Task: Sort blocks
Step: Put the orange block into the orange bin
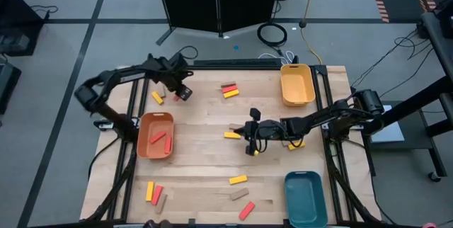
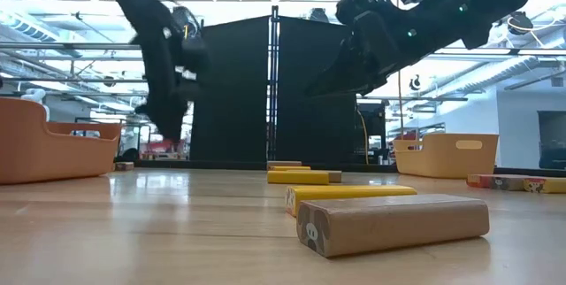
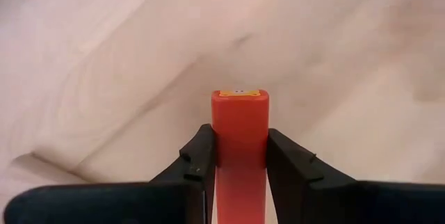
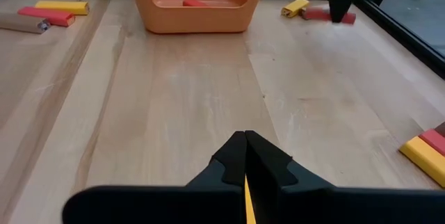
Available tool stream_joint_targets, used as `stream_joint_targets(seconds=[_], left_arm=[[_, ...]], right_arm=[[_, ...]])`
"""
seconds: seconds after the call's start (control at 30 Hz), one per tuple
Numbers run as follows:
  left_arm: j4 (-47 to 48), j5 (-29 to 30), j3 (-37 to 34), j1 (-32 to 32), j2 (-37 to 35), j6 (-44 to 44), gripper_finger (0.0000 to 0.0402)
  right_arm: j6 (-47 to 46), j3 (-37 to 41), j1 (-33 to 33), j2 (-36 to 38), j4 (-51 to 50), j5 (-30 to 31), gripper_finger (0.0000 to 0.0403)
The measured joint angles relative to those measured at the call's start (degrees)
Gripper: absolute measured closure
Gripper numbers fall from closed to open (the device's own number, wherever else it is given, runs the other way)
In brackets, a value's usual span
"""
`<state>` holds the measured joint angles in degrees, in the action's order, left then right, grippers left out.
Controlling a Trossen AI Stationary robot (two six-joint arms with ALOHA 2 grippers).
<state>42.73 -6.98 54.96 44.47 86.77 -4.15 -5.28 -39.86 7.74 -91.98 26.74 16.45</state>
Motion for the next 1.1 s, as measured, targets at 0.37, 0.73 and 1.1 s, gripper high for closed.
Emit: stream_joint_targets(seconds=[0.37, 0.73, 1.1], left_arm=[[2.5, -5.1, 0.0, -12.6, -25.0, -10.8, 0.0317], [16.8, 3.7, 0.0, -33.7, -38.4, -30.4, 0.0317], [21.3, 7.1, -4.7, -51.6, -35.9, -48.5, 0.0317]], right_arm=[[-1.5, 0.0, -0.6, 0.0, 2.7, -0.3, 0.0403], [-4.0, 0.0, -0.5, 0.0, 5.7, -3.2, 0.0403], [-4.9, 0.0, -0.3, 0.0, 5.7, -3.4, 0.0403]])
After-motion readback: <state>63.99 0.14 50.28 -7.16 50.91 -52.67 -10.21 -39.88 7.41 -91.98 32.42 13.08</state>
